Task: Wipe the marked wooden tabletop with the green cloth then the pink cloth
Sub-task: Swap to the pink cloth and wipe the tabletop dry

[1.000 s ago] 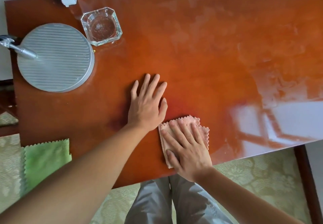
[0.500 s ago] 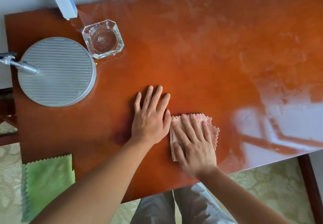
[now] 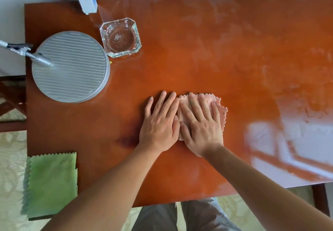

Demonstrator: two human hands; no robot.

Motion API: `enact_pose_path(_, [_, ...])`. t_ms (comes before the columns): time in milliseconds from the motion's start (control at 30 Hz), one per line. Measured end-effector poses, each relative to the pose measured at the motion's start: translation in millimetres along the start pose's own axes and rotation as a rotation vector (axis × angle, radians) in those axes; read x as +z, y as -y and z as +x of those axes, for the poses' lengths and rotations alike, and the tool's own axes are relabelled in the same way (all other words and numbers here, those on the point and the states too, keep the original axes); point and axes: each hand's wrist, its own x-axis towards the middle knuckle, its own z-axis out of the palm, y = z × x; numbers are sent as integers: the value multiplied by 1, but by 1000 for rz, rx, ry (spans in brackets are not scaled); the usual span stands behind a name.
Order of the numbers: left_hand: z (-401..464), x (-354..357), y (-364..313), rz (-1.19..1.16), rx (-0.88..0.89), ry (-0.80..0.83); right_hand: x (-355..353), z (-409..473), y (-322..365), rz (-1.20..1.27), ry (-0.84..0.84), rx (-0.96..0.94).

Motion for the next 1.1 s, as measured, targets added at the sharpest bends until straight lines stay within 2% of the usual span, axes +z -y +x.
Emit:
enact_pose_path(200, [1,-1,-2,-6,5,-4,-3,0,-2,-13,15,-7])
enact_pose_path(567, [23,-12,3,70,-65,87,-3,16,-9,-83,50,-47])
enact_pose_path(900, [107,-12,21,60,-257,24,-12,100,-28,-82,36,-57])
enact_pose_path(1100, [112,-1,13,15,-338,-108,-19,146,-34,-91,47,-66])
